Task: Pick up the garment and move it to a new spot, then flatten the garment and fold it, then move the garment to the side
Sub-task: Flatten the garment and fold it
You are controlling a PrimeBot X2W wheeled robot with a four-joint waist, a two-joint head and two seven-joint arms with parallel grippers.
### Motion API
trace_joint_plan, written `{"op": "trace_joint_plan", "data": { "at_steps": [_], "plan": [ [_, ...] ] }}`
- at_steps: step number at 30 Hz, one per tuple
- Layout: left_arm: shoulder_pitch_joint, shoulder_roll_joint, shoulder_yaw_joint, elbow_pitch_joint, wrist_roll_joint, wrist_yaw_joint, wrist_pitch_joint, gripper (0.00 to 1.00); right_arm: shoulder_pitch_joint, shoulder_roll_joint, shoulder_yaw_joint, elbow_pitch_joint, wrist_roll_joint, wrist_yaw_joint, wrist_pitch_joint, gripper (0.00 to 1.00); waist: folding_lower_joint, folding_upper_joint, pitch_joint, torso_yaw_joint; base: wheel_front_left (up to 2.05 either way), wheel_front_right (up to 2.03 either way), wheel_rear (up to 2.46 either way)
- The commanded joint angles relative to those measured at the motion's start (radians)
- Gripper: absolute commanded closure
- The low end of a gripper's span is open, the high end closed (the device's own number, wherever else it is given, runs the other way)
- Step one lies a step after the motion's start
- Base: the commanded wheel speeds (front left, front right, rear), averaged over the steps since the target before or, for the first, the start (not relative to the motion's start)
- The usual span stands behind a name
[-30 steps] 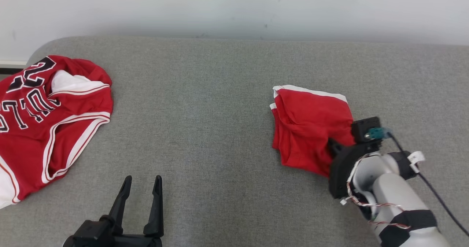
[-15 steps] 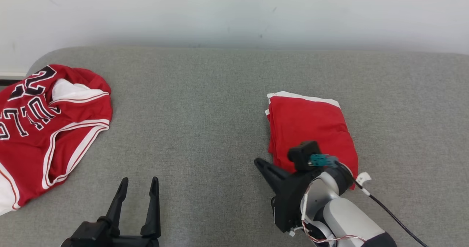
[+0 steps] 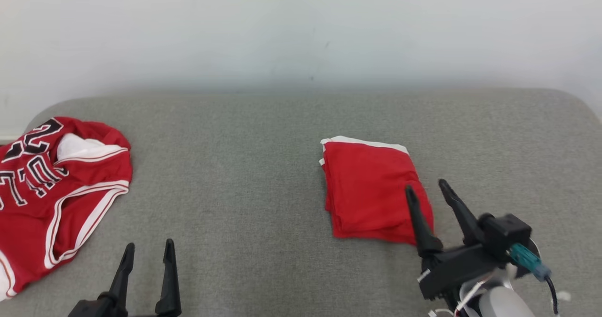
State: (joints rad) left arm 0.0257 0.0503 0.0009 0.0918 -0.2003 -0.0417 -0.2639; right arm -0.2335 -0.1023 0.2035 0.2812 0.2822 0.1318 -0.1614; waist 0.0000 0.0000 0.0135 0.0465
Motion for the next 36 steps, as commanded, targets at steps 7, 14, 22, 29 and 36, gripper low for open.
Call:
{"op": "trace_joint_plan", "data": {
  "at_steps": [7, 14, 22, 29, 36],
  "plan": [
    [0.049, 0.000, 0.035, -0.005, 0.015, -0.009, -0.001, 0.00, 0.077, -0.028, -0.062, 0.027, -0.034, -0.003, -0.046, 0.00, 0.0000, 0.0000, -0.048, -0.064, 0.00, 0.00, 0.00],
    [0.079, 0.000, 0.045, 0.002, 0.021, -0.015, -0.001, 0.00, 0.112, -0.042, -0.074, 0.089, -0.037, -0.003, -0.059, 0.00, 0.0000, 0.0000, -0.065, -0.089, 0.00, 0.00, 0.00],
    [0.095, 0.000, 0.055, 0.016, 0.028, -0.022, -0.001, 0.00, 0.132, -0.039, -0.042, 0.128, -0.027, -0.003, -0.071, 0.00, 0.0000, 0.0000, -0.074, -0.104, 0.00, 0.00, 0.00],
    [0.090, 0.000, 0.059, 0.015, 0.029, -0.025, -0.001, 0.00, 0.128, -0.027, -0.043, 0.143, -0.021, -0.003, -0.077, 0.00, 0.0000, 0.0000, -0.075, -0.106, 0.00, 0.00, 0.00],
    [0.085, 0.000, 0.053, 0.012, 0.029, -0.022, -0.001, 0.00, 0.114, -0.023, -0.041, 0.138, -0.018, -0.003, -0.076, 0.00, 0.0000, 0.0000, -0.074, -0.100, 0.00, 0.00, 0.00]
  ]
}}
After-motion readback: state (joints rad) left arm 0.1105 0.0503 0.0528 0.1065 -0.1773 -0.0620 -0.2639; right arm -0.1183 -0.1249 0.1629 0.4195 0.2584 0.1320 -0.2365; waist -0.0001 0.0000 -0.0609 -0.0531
